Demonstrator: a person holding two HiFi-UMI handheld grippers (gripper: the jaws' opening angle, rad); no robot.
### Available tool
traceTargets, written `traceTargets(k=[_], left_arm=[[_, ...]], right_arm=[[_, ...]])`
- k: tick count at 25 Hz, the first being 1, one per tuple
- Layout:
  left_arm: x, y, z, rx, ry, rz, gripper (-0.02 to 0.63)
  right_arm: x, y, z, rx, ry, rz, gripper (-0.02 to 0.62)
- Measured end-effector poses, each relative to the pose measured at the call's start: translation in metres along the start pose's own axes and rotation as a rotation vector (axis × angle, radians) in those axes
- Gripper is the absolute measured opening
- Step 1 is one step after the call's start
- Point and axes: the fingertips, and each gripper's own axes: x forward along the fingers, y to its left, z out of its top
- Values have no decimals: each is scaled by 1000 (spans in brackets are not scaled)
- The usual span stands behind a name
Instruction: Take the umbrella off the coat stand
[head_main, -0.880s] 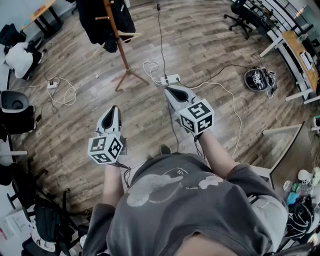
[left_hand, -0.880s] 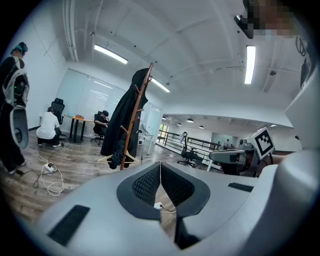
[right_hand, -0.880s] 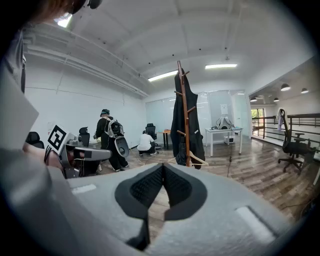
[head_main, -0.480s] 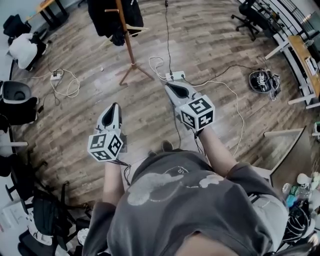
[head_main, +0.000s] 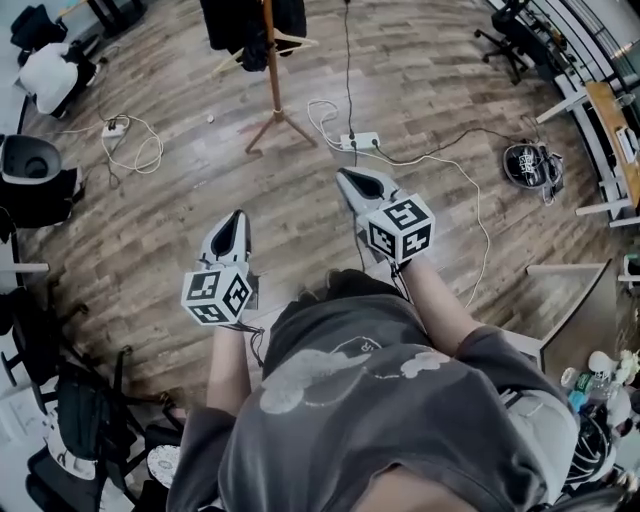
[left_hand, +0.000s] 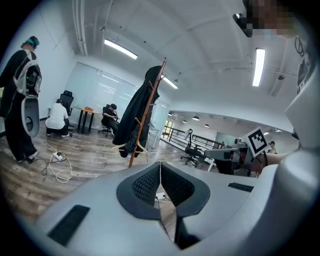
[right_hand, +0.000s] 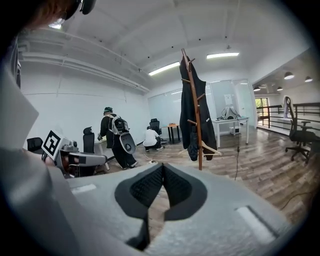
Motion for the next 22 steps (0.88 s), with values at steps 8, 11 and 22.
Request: traceTargets(k=[8, 11, 22], left_arm=[[-1, 35, -4, 1, 1, 40, 6], [11, 50, 9, -14, -24, 86, 6], [123, 72, 74, -6, -58, 199, 6]], right_arm=[[38, 6, 4, 23, -1, 27, -2], [52, -13, 13, 30, -16, 34, -2], [142, -138, 77, 56, -63, 114, -2]])
